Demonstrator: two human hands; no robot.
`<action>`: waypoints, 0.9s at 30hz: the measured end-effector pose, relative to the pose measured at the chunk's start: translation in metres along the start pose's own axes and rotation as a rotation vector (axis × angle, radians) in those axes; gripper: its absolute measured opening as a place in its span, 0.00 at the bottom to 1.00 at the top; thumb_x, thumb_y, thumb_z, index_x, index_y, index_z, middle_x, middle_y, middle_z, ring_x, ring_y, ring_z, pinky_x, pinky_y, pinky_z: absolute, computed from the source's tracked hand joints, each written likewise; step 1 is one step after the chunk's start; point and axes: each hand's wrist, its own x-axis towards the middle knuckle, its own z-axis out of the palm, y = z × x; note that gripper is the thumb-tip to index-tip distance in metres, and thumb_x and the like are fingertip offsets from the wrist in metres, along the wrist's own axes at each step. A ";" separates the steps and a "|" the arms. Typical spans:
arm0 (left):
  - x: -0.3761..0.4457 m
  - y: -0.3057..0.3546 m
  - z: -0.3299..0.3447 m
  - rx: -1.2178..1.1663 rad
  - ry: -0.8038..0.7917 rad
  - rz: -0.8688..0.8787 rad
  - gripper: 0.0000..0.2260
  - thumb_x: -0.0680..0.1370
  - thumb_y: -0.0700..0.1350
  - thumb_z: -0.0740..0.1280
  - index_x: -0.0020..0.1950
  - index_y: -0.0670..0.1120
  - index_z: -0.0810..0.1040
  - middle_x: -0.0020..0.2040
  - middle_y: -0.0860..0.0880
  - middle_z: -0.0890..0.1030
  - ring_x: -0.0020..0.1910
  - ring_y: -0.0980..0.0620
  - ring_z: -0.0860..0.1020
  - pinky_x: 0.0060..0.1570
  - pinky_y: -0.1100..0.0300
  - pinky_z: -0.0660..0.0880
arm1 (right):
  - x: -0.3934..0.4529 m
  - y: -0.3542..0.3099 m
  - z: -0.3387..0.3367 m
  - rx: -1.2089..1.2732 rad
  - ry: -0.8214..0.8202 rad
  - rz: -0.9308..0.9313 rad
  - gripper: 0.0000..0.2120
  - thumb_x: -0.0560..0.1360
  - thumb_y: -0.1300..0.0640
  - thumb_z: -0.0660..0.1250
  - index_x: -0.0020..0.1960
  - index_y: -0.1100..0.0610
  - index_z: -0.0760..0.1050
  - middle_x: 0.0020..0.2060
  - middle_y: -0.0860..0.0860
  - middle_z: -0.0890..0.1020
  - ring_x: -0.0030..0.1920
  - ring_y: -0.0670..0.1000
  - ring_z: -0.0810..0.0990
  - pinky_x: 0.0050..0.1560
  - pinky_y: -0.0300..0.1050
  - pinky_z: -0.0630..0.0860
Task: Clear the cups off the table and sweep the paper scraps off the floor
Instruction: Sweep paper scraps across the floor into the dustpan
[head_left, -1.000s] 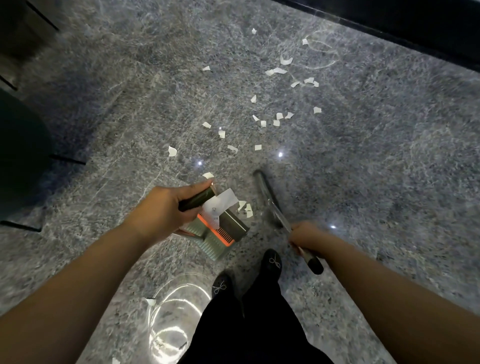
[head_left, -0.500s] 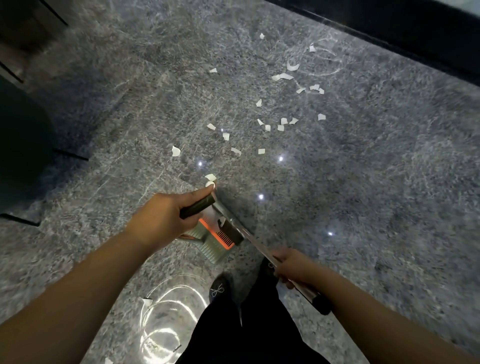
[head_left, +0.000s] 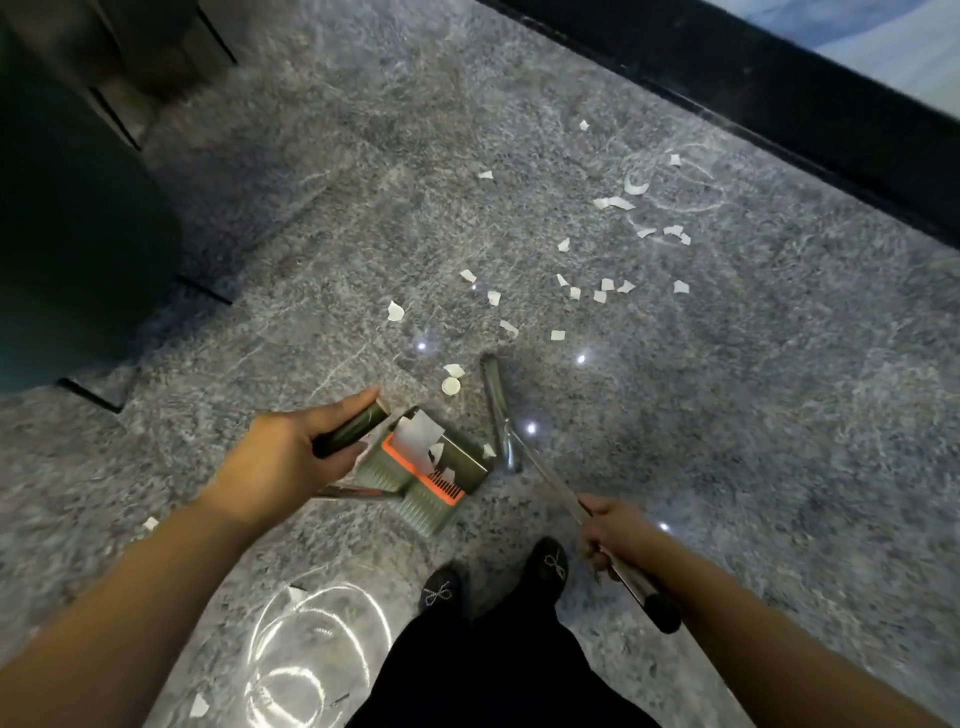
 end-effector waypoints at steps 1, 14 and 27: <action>-0.004 -0.004 -0.007 -0.002 0.012 -0.007 0.30 0.71 0.39 0.76 0.62 0.67 0.71 0.41 0.85 0.69 0.42 0.79 0.73 0.43 0.82 0.68 | 0.002 -0.003 0.003 -0.014 -0.002 -0.007 0.18 0.76 0.72 0.56 0.63 0.63 0.74 0.26 0.56 0.70 0.16 0.45 0.66 0.18 0.32 0.63; -0.060 -0.065 -0.062 0.059 0.091 -0.125 0.31 0.70 0.36 0.76 0.63 0.63 0.71 0.50 0.61 0.79 0.40 0.84 0.69 0.45 0.86 0.63 | 0.038 -0.050 0.037 -0.327 0.039 -0.093 0.15 0.74 0.70 0.63 0.60 0.65 0.74 0.23 0.55 0.75 0.19 0.48 0.71 0.22 0.34 0.68; -0.043 -0.108 -0.071 0.040 0.063 -0.223 0.27 0.72 0.39 0.74 0.61 0.66 0.72 0.36 0.74 0.76 0.34 0.78 0.72 0.40 0.83 0.66 | 0.103 -0.100 0.074 -0.556 0.132 -0.047 0.14 0.76 0.63 0.63 0.33 0.64 0.80 0.21 0.54 0.78 0.31 0.56 0.77 0.45 0.48 0.75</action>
